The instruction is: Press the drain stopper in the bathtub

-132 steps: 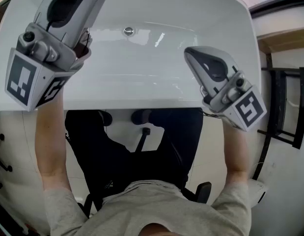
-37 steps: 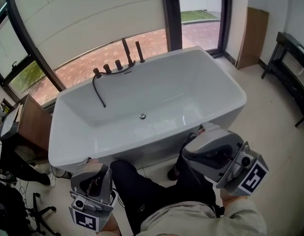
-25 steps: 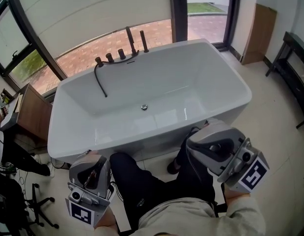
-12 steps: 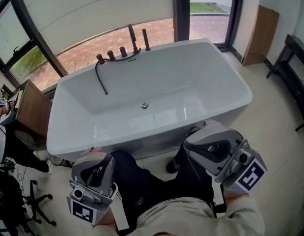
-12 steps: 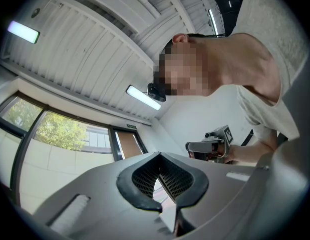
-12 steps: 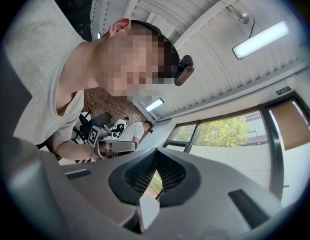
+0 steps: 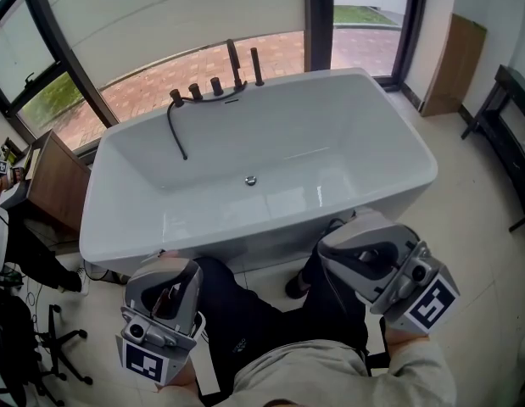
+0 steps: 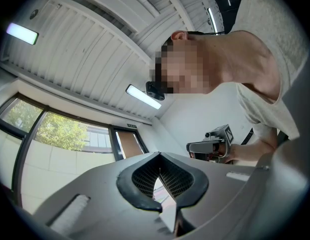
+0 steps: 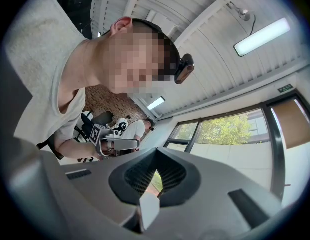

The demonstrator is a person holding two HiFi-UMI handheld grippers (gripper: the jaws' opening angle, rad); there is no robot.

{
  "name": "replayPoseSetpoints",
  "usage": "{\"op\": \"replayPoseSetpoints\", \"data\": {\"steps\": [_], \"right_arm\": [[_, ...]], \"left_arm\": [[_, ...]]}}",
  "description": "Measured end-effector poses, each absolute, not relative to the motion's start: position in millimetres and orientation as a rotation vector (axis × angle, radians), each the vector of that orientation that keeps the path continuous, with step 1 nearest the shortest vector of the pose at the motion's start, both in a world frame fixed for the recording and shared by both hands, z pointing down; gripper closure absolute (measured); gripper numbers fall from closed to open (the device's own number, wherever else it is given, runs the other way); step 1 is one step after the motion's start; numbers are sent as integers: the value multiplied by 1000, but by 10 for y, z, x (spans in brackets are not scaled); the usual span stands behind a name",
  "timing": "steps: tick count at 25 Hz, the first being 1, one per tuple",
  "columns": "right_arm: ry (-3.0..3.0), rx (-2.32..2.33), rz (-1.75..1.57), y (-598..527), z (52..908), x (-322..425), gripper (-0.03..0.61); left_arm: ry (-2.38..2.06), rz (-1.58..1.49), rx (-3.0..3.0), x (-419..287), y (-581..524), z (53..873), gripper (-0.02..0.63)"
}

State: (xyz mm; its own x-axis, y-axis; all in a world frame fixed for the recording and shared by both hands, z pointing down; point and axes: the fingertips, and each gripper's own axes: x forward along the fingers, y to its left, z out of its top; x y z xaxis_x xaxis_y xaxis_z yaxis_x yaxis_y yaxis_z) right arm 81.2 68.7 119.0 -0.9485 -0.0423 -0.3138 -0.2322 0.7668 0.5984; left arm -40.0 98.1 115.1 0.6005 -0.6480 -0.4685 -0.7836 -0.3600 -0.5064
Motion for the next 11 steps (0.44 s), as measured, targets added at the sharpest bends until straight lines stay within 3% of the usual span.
{"op": "replayPoseSetpoints", "data": {"steps": [11], "right_arm": [[2688, -209, 981, 700, 1231, 803, 575]], "left_arm": [[1129, 222, -2098, -369, 985, 1177, 606]]}}
